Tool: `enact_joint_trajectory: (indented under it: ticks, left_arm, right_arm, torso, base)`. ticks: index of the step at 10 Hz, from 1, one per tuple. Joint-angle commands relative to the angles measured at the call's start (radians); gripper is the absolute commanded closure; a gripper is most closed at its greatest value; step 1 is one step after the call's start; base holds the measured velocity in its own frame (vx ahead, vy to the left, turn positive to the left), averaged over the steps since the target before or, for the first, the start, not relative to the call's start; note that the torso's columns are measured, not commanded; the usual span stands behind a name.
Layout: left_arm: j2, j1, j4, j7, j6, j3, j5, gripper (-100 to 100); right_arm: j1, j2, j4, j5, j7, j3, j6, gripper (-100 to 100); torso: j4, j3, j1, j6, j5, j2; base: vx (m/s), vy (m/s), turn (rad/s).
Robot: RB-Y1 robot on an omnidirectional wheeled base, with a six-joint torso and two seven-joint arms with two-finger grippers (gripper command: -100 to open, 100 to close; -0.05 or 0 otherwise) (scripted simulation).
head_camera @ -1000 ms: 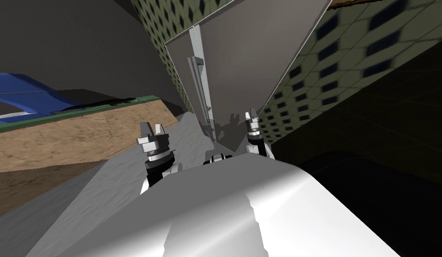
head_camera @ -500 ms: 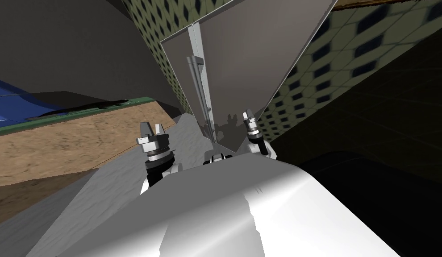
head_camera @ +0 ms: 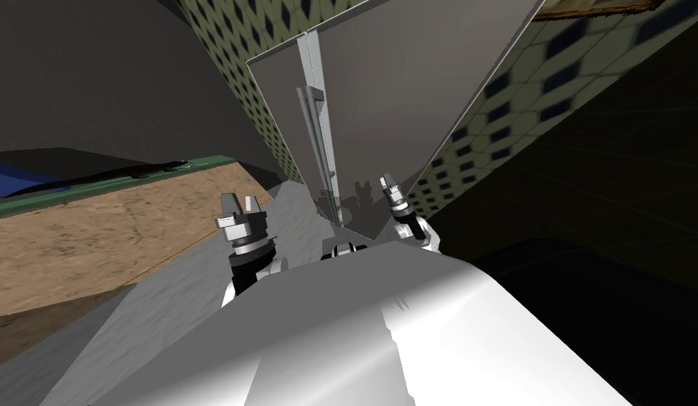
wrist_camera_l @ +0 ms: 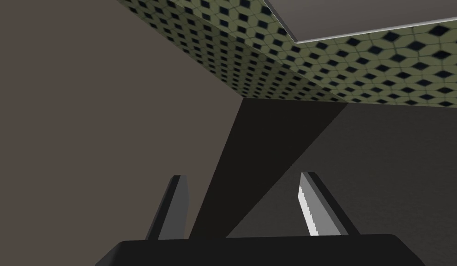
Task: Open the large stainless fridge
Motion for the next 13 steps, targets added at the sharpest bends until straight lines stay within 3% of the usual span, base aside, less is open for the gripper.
enact_joint_trajectory:
  ticks: [1,2,5,7,10,12,13]
  left_arm:
    - [0.0,0.0,0.0,0.0,0.0,0.0,0.0,0]
    - [0.0,0.0,0.0,0.0,0.0,0.0,0.0,0]
    - [0.0,0.0,0.0,0.0,0.0,0.0,0.0,0]
    - [0.0,0.0,0.0,0.0,0.0,0.0,0.0,0]
    - [0.0,0.0,0.0,0.0,0.0,0.0,0.0,0]
    - [0.0,0.0,0.0,0.0,0.0,0.0,0.0,0]
    - [0.0,0.0,0.0,0.0,0.0,0.0,0.0,0]
  right_arm:
    - [-0.023,-0.082,0.025,0.004,-0.013,0.0,-0.003,-100]
    - [-0.023,-0.092,0.025,0.004,-0.013,0.0,-0.003,-100]
    - [-0.065,-0.192,0.067,0.013,-0.034,0.003,-0.004,-100]
    - [-0.065,-0.233,0.067,0.013,-0.034,0.003,-0.004,-100]
    - [-0.109,-0.332,0.11,0.023,-0.055,0.006,-0.005,-100]
    - [-0.109,-0.375,0.11,0.023,-0.055,0.006,-0.005,-100]
    - [-0.132,-0.414,0.132,0.029,-0.065,0.006,-0.006,-100]
  torso:
    - [0.0,0.0,0.001,0.001,0.0,-0.001]
    - [0.0,0.0,-0.001,0.0,0.0,0.0]
    - [0.0,0.0,0.0,0.0,0.0,0.0]
    - [0.0,0.0,0.001,0.0,0.0,0.0]
    - [0.0,0.0,0.0,0.0,0.0,0.001]
    - [0.0,-0.001,0.001,0.0,0.0,-0.001]
    - [0.0,0.0,-0.003,0.0,-0.001,0.001]
  base:
    - [0.054,0.131,-0.101]
    - [0.022,0.05,0.008]
    - [0.052,0.112,-0.159]
    - [0.034,0.092,-0.046]
    - [0.035,0.113,-0.168]
    - [0.037,0.103,-0.049]
    - [0.039,0.117,-0.173]
